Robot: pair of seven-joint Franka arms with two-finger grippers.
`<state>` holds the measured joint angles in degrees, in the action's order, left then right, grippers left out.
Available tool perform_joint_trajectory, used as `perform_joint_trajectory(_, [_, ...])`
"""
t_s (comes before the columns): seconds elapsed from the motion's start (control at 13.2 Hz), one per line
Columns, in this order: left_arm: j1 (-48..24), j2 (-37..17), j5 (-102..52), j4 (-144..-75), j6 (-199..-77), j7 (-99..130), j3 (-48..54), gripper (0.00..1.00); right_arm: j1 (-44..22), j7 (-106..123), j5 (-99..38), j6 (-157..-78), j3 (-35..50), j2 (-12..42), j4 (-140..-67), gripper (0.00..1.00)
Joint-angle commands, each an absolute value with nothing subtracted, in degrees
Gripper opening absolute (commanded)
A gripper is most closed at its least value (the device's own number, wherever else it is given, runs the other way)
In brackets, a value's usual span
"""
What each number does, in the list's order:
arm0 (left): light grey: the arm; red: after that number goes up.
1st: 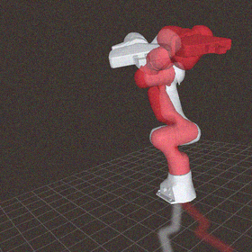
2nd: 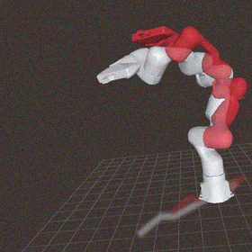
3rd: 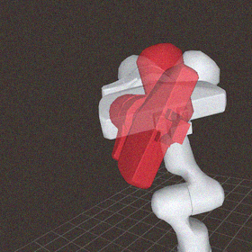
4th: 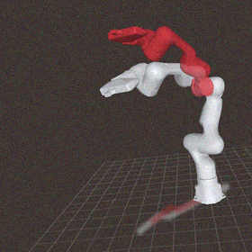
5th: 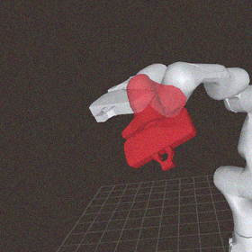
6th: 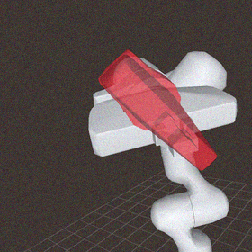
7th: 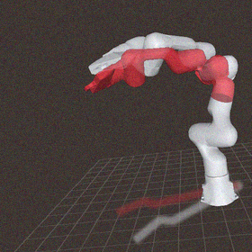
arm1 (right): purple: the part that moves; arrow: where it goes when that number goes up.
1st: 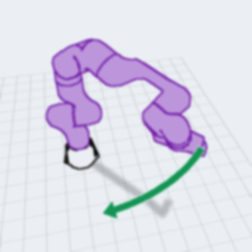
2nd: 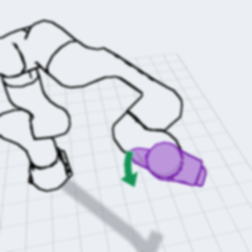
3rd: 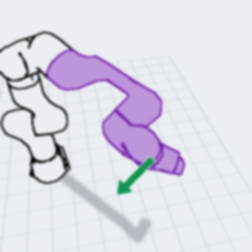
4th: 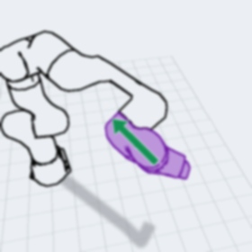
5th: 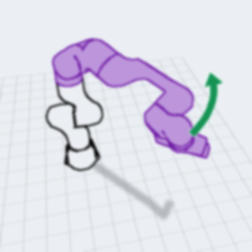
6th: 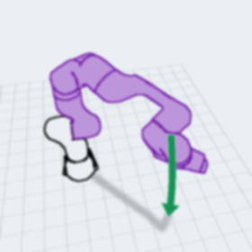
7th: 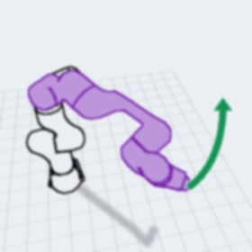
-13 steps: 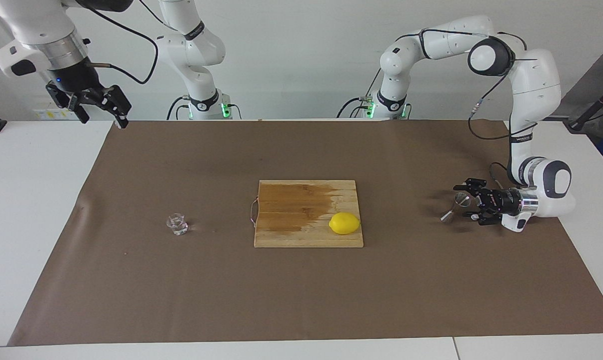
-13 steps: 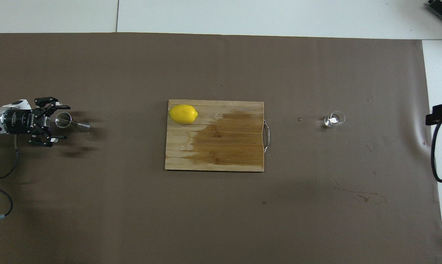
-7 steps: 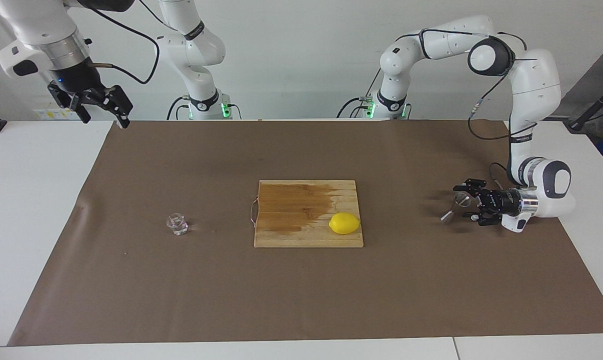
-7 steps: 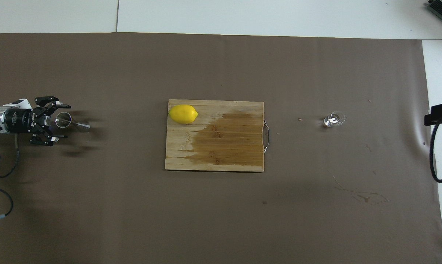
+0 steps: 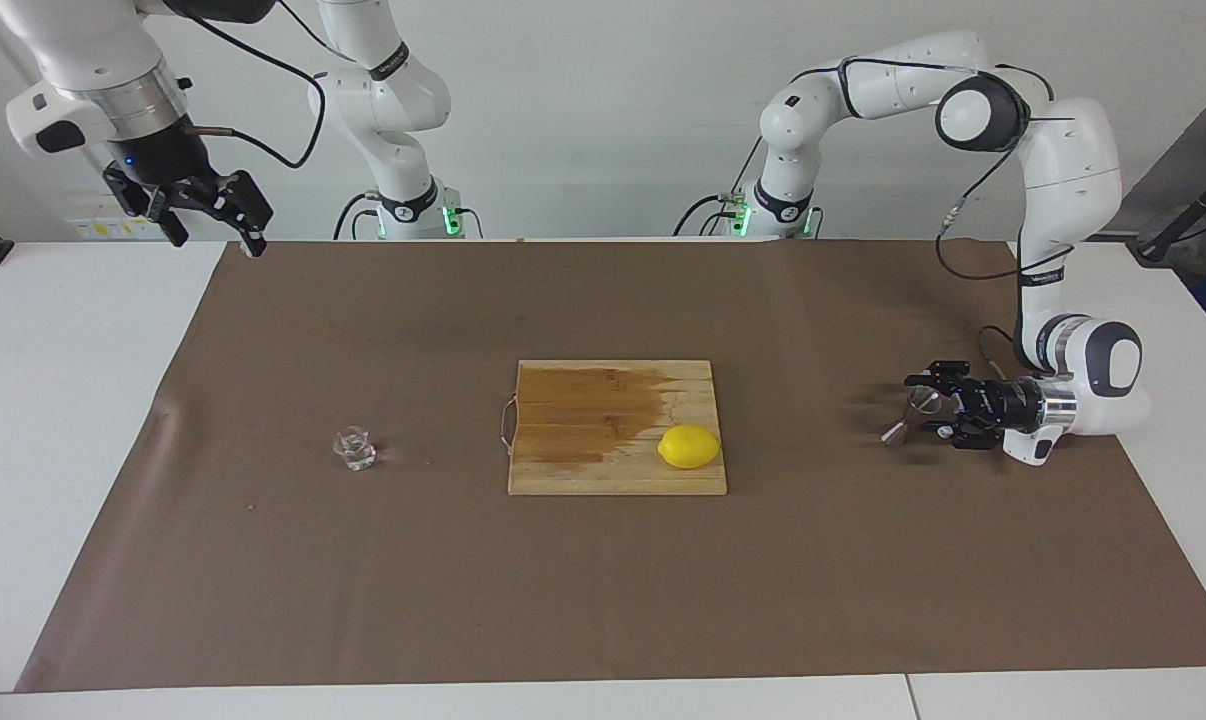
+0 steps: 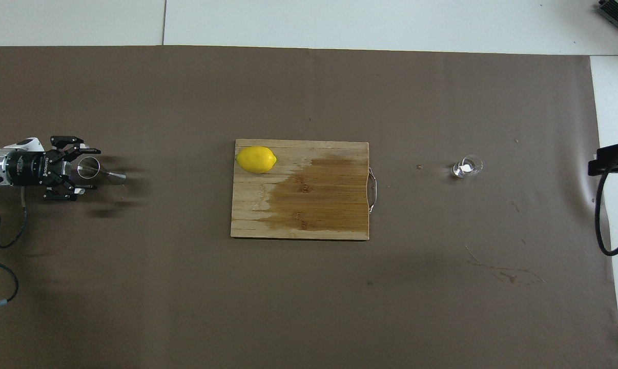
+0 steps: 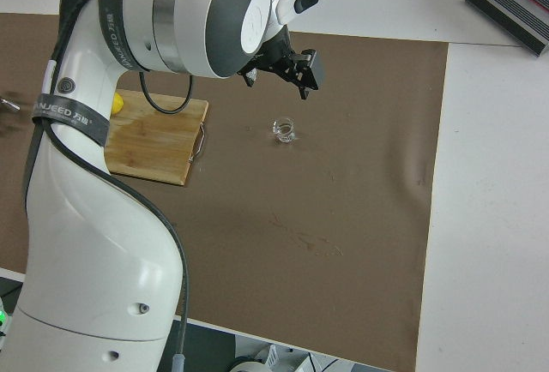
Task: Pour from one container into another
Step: 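Close the left gripper around the small metal cup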
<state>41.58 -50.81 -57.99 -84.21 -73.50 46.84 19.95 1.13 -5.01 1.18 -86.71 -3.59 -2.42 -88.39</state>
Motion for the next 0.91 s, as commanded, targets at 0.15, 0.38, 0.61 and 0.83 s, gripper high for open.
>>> perform_joint_trajectory(0.15, [41.9,-50.0,-59.0,-85.0,-74.9,47.6,20.0,0.79,1.8,-5.1,-0.4,-86.0,-2.1,-2.8,-88.4,1.0])
perform_joint_trajectory(0.38, [42.4,-50.0,-59.0,-85.0,-74.6,48.1,20.0,0.8,1.8,-5.0,-0.3,-85.9,-2.1,-3.0,-88.4,1.0])
perform_joint_trajectory(0.61, [42.5,-49.9,-59.0,-84.9,-74.3,48.2,20.0,0.79,1.8,-5.1,-0.4,-86.5,-2.1,-2.8,-88.2,1.0])
perform_joint_trajectory(0.83, [42.5,-50.0,-59.0,-84.8,-74.1,48.4,20.0,0.72,2.1,-5.0,-0.5,-86.8,-2.4,-2.6,-88.0,1.0])
